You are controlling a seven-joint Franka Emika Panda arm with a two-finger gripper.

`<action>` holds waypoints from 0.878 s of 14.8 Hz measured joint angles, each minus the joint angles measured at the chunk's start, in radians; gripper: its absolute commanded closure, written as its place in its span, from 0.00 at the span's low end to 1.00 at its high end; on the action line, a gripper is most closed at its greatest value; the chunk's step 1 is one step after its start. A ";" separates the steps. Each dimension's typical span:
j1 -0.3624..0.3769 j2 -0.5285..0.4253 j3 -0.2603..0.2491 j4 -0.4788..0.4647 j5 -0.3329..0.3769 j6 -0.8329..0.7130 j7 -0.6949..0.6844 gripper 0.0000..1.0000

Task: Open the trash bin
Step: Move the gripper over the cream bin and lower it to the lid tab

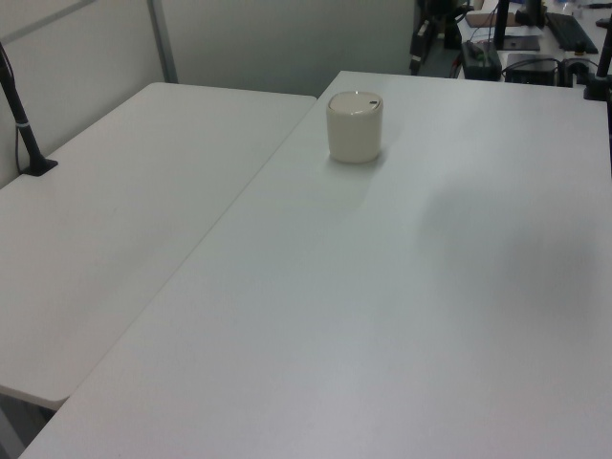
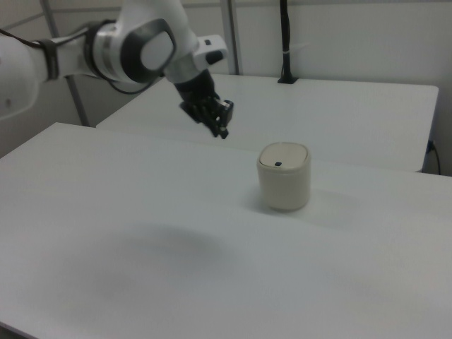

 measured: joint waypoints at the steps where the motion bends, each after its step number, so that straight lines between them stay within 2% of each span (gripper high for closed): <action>1: -0.010 0.021 0.000 0.000 0.000 0.067 0.061 1.00; 5: -0.052 0.115 -0.007 0.000 0.000 0.347 0.284 1.00; 9: -0.061 0.212 -0.028 0.000 0.000 0.537 0.380 1.00; 13: -0.060 0.289 -0.031 0.002 0.000 0.657 0.428 1.00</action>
